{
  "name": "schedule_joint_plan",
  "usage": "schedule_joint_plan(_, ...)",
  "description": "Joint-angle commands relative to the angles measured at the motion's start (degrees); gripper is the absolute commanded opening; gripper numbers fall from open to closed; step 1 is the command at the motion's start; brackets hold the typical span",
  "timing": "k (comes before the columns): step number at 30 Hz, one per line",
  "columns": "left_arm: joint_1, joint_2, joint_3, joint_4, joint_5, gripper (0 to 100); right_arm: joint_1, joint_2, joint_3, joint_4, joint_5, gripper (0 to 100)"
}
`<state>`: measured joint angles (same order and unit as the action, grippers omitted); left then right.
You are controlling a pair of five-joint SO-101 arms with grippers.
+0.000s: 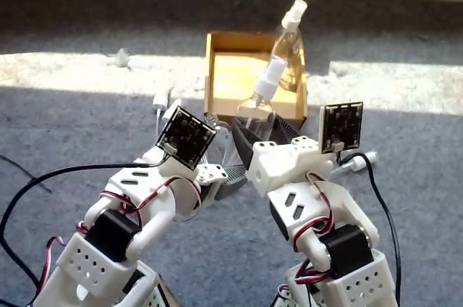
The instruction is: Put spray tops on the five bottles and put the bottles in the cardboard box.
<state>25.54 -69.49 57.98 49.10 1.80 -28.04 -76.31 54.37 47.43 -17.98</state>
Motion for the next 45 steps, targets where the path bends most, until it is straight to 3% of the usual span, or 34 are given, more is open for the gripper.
schedule_joint_plan(1,-2.68,0.48,-0.04,-1.41,-0.44,31,-0.48,-1.36,-3.65,0.22,-0.18,0.4)
schedule_joint_plan(6,-5.85,0.48,1.36,-3.78,-0.53,31,-0.4,-1.36,-3.65,0.31,-0.18,0.4)
schedule_joint_plan(14,-3.3,-0.04,1.89,-3.78,-0.35,31,-0.31,-0.92,-3.65,-1.89,-0.09,0.4)
schedule_joint_plan(19,0.4,-0.13,1.89,-0.97,-0.35,31,7.08,-0.57,-1.98,-16.13,8.7,0.4)
schedule_joint_plan(26,0.4,-0.13,1.98,-1.05,-0.35,31,15.6,11.21,-0.04,-29.41,13.71,0.4)
schedule_joint_plan(33,0.4,-0.13,7.6,-1.23,-0.53,30,17.27,30.81,-0.22,-51.65,18.64,0.4)
schedule_joint_plan(40,-0.84,-0.04,8.13,-1.32,-0.62,30,17.54,48.66,0.22,-74.51,29.1,0.4)
schedule_joint_plan(45,-0.84,-0.04,8.22,-1.32,-0.62,30,18.42,59.21,-0.22,-82.68,29.27,0.4)
